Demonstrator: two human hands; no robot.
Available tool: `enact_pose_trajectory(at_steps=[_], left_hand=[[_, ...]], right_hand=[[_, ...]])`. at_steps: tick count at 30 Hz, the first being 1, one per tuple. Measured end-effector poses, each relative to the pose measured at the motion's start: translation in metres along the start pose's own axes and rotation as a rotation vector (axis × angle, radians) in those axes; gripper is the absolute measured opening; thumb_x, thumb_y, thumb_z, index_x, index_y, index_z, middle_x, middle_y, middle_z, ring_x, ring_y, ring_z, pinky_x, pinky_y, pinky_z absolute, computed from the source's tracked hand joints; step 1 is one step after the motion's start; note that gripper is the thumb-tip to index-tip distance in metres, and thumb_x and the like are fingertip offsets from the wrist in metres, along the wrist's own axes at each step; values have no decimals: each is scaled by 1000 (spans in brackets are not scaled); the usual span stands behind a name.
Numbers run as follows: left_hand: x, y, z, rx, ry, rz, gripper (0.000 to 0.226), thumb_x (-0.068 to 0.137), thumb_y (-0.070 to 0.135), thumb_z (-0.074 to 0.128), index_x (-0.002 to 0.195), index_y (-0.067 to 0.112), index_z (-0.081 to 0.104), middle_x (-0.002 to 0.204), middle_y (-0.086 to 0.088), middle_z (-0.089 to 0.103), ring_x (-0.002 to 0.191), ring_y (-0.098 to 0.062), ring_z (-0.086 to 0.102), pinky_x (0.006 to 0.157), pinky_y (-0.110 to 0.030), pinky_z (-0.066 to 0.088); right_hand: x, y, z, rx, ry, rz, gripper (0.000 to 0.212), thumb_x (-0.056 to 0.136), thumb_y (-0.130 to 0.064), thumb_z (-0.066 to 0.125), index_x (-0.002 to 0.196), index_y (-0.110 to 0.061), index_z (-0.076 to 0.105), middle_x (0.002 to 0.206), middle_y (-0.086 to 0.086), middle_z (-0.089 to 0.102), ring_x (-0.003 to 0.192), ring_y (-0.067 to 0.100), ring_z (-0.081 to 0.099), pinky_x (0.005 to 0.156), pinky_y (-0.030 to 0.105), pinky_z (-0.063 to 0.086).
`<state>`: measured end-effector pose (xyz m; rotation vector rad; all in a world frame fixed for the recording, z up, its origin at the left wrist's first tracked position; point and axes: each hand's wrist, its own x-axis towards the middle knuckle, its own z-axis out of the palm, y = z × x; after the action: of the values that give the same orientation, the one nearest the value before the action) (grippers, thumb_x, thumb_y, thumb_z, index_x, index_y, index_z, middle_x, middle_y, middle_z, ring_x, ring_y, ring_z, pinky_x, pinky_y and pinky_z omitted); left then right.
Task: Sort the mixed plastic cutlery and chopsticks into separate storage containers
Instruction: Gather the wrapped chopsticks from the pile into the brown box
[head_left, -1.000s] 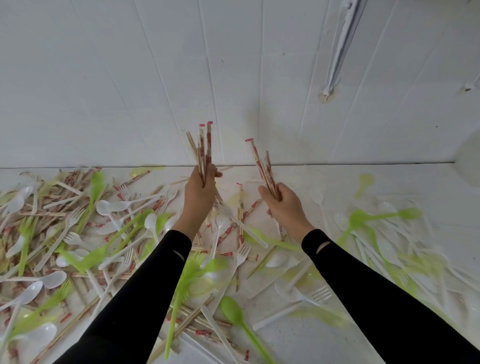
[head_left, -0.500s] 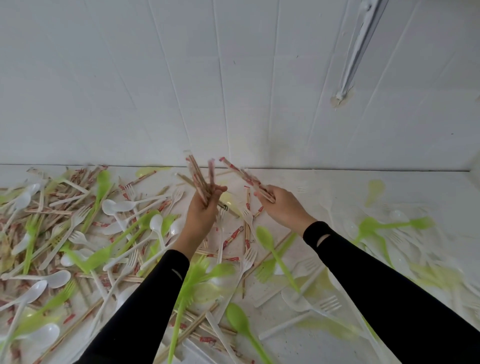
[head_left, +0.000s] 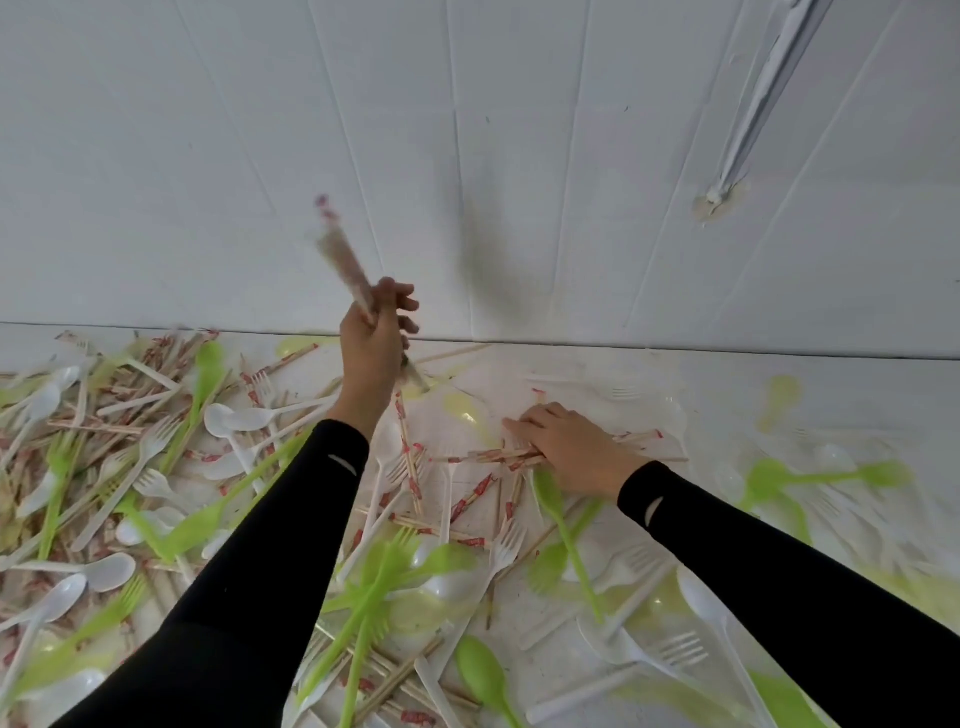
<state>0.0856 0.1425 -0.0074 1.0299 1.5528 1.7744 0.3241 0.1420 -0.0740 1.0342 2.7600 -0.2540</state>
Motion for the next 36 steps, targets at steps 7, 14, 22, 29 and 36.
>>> enact_pose_trajectory(at_steps=[7, 14, 22, 29, 36], left_hand=[[31, -49, -14, 1187, -432, 35, 22, 93, 11, 46, 95, 15, 68, 84, -5, 64, 84, -30, 63, 65, -34, 45], [29, -67, -7, 1442, -483, 80, 21, 91, 2, 46, 96, 12, 65, 95, -6, 51, 98, -30, 57, 68, -35, 38], [22, -38, -10, 1170, -340, 349, 16, 93, 0, 46, 105, -4, 56, 100, -24, 58, 92, -42, 56, 75, -46, 43], [-30, 16, -2, 782, -263, 301, 22, 98, 25, 56, 97, 5, 47, 73, -11, 57, 59, -29, 51, 55, -33, 39], [-101, -11, -14, 914, -665, -127, 26, 93, 43, 63, 91, 17, 64, 78, 1, 71, 62, -11, 61, 59, -27, 51]], right_hand=[[-15, 22, 18, -132, 319, -75, 35, 65, -15, 84, 98, -18, 71, 96, 2, 62, 86, 25, 61, 76, 33, 52], [-30, 20, 19, -5, 338, -108, 28, 82, -28, 38, 84, -16, 63, 83, 0, 64, 72, 25, 62, 68, 33, 49], [-45, 28, 0, 34, 142, 13, 48, 99, -19, 53, 145, -20, 45, 127, 7, 56, 112, 29, 55, 94, 39, 40], [-63, 23, -18, 211, 63, 223, 26, 99, -28, 51, 115, -15, 66, 105, 2, 63, 99, 24, 61, 77, 34, 46], [-72, -3, 11, 129, 110, 217, 24, 98, -15, 49, 118, -19, 62, 118, -3, 52, 104, 19, 54, 70, 31, 44]])
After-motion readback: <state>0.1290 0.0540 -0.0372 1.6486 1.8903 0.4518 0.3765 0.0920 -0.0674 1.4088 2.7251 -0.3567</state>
